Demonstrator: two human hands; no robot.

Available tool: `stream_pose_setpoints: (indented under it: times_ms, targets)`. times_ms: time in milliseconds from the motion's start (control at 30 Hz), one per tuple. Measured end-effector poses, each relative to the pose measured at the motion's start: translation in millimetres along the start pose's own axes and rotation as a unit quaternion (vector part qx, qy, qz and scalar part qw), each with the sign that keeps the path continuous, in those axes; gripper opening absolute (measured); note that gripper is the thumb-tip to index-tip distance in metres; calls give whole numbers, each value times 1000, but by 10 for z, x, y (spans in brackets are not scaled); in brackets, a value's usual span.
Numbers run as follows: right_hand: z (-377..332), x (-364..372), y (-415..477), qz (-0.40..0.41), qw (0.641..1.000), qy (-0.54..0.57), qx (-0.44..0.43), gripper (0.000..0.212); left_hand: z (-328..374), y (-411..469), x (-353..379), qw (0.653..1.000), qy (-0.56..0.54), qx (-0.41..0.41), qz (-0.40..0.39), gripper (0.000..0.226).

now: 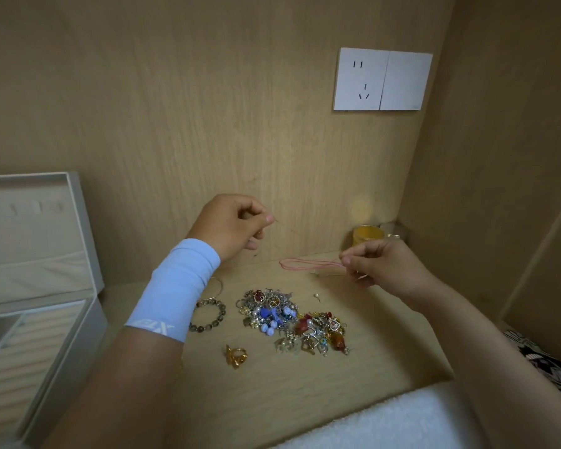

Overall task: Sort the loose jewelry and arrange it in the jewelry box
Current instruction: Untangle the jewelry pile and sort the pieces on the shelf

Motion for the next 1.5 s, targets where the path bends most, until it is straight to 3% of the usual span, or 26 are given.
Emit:
stream_pose_setpoints:
  times_ms: [133, 300, 433, 500, 567, 633, 700, 767, 933, 1067, 1233, 1500]
  targets:
    - [111, 12, -1, -24, 995, -95, -5, 8, 47, -76, 148, 998, 46, 13, -34, 8]
    - [146, -8, -4, -67, 980, -186, -25, 12, 139, -223, 518, 982, -83, -111, -130, 11]
    - [77, 23, -27, -97, 973, -207, -43, 14, 441, -242, 831, 978, -22, -78, -193, 15]
    - [7, 48, -28, -98, 984, -142, -41, 19, 619, -226, 961, 976, 20, -44, -213, 20]
    - [-105, 139, -73, -121, 993, 3, -11, 37, 797, -220, 1081, 971, 53, -12, -233, 20]
    - [-216, 250, -143, -168, 974, 147, 29, 46, 955, -204, 1153, 966, 77, 15, -245, 16]
    - [-311, 319, -226, -217, 946, 234, 54, 39, 1050, -143, 1156, 966, 93, 30, -240, 15]
    - [-376, 321, -288, -245, 937, 245, 46, 32, 1058, -81, 1100, 968, 93, 25, -232, 14]
    - [-309, 109, -176, -186, 965, 184, 38, 26, 840, 3, 909, 978, 84, -6, -193, 15]
    - [-196, -90, -110, -152, 988, 8, -2, 19, 465, -112, 956, 961, 142, -3, -237, 20]
    - [-63, -227, -63, -131, 979, -150, -34, 15, 129, -347, 1188, 911, 231, 25, -341, 18]
    - [165, -462, 94, -85, 970, -227, -26, 17, -161, -272, 1339, 902, 291, 44, -316, 11]
Point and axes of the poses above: each hand's wrist, its own y-axis towards the middle knuckle, its own x-axis out of the palm, z = x × y, the point moved 10 cm from there along y, towards the middle knuckle, and after that the axes turned 14 degrees about z, right-handed, at the moved point
